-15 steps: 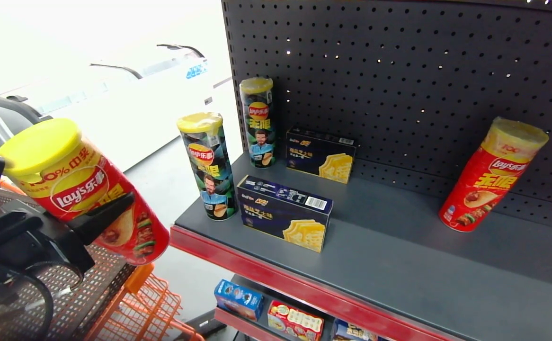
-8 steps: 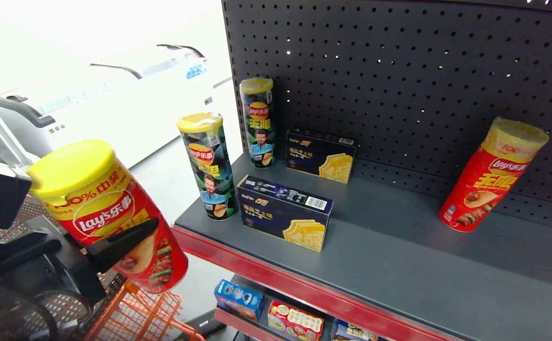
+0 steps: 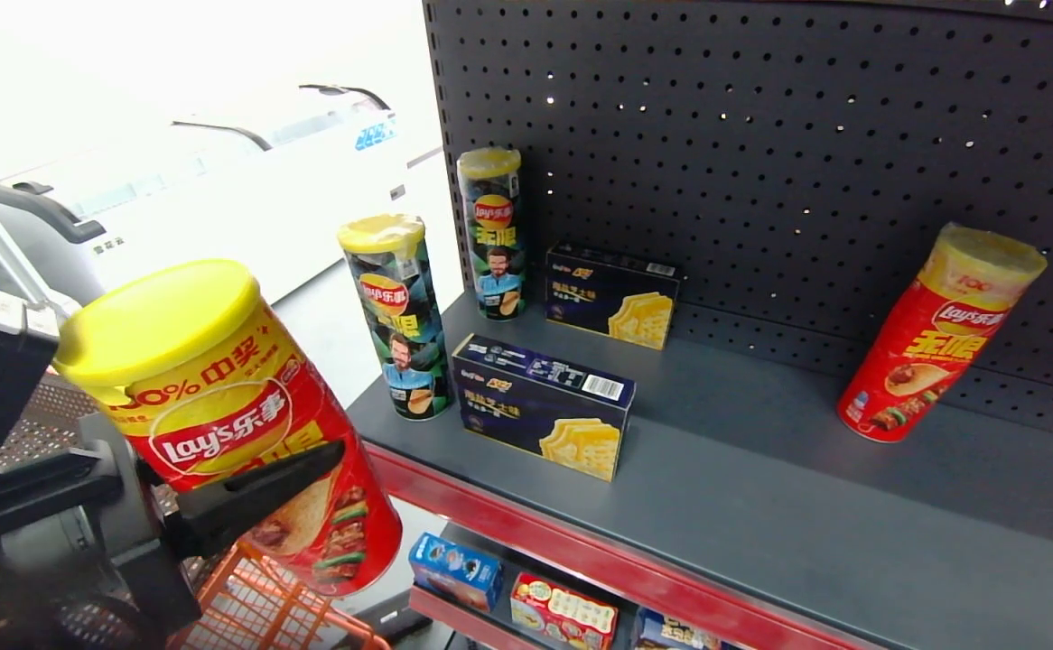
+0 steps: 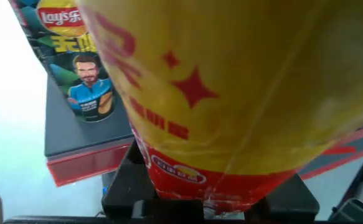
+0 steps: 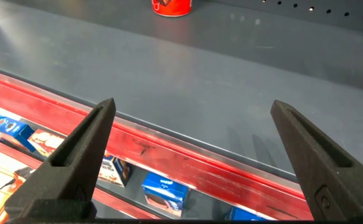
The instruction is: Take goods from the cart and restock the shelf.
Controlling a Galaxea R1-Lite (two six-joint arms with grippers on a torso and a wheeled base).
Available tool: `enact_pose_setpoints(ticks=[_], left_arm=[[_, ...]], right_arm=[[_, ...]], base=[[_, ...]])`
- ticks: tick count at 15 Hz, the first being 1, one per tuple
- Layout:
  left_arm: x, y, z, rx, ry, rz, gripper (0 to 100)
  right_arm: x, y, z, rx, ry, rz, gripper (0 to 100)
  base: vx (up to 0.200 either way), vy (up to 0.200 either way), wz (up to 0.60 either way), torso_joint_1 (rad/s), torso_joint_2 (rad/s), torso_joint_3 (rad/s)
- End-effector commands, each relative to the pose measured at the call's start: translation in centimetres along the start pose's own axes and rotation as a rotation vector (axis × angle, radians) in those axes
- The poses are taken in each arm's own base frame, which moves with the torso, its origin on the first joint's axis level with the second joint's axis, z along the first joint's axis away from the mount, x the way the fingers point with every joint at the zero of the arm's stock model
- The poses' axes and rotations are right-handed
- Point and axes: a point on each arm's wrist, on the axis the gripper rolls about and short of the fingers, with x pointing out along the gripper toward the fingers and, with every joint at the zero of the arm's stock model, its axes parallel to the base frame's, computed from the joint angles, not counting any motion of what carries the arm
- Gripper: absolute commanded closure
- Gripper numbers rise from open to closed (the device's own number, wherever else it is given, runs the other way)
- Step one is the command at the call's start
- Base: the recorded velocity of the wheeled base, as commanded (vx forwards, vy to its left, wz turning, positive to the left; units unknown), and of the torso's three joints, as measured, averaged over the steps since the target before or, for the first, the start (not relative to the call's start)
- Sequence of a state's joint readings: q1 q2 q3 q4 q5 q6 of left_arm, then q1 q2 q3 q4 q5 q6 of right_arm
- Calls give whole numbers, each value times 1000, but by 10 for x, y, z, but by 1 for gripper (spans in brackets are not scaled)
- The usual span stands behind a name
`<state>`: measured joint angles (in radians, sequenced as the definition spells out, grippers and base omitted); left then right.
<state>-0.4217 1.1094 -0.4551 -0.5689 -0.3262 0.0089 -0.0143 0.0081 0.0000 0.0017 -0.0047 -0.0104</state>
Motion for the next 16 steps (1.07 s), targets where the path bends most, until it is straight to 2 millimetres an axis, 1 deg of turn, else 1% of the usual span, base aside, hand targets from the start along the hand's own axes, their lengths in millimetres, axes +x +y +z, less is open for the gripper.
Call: enact_pose_setpoints(ticks=[1, 7, 11, 16], left_arm=[[0, -1, 0, -2, 6, -27, 100], [-1, -4, -4, -6, 27, -113, 100], [-1, -4, -7, -10, 36, -131, 100], [-1, -4, -6, -9, 33, -131, 100]], right_arm=[[0, 0, 0, 0, -1, 1, 0], [0, 0, 0, -2, -1, 1, 0], [0, 0, 0, -2, 1, 1, 0], [0, 0, 0, -2, -1, 2, 0]], base=[[0, 0, 0, 0, 0, 0], [0, 0, 0, 0, 0, 0], [0, 0, -600, -1, 0, 2], [0, 0, -600, -1, 1, 6]])
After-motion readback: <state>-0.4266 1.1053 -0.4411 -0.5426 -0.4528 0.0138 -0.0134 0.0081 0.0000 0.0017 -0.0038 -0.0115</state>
